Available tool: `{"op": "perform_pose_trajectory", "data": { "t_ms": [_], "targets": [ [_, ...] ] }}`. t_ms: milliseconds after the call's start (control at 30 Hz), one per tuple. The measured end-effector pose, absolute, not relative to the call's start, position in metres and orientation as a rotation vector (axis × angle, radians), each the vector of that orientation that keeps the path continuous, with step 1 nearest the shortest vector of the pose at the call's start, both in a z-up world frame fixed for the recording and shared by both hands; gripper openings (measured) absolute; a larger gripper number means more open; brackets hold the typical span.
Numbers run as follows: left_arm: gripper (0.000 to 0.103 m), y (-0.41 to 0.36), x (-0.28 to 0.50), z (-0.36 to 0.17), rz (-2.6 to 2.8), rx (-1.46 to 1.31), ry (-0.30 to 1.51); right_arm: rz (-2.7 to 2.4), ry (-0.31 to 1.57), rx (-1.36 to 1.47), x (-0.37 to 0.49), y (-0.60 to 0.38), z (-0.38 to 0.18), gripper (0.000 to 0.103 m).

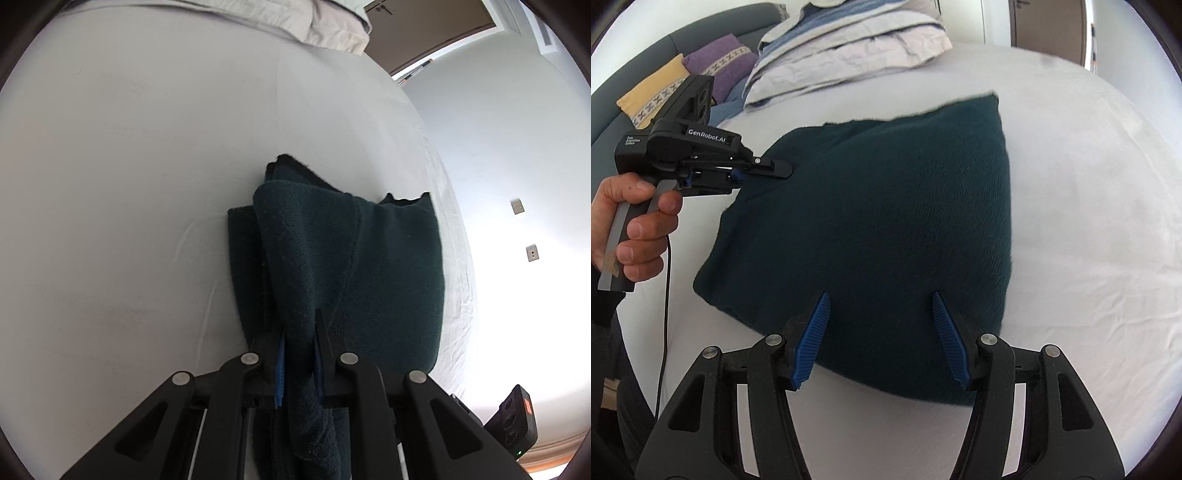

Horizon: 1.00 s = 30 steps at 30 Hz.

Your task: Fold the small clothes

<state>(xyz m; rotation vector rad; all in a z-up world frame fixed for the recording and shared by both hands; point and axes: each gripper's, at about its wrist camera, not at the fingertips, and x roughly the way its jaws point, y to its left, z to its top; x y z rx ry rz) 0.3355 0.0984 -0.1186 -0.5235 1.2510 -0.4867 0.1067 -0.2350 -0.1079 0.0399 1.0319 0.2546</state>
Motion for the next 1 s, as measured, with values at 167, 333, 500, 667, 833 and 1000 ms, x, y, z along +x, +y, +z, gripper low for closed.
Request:
{"op": "perform_pose_trajectory", "data": {
  "t_ms": [167,333,500,667,833,1000],
  "targets": [
    [0.021,0.105,0.329,-0.127,-0.44,-0.567,1.221,0.244,1.047,-0.01,0.111,-0.234,-0.117,0.056],
    [0.026,0.108,0.289,-0.069,-0.243,-0.373,1.026,0.294,0.967,0.127,0.094,-0.261,-0.083,0.055],
    [0.026,0.056,0.232,-0.048,-0.325,-0.208,0.895,0.407,0.939,0.485,0.095,-0.31,-0.071,0.04],
    [0.02,0.043,0.232,-0.103,-0.3,-0.113,0.995,0.429,1.079,0.684,0.108,-0.333,-0.124,0.036],
    [0.014,0.049,0.23,-0.108,-0.332,-0.118,0.966,0.449,1.082,0.876,0.1,-0.368,-0.156,0.009],
    [0.014,0.054,0.232,-0.11,-0.342,-0.106,0.964,0.541,1.022,0.847,0.089,-0.358,-0.123,0.016]
  ]
}}
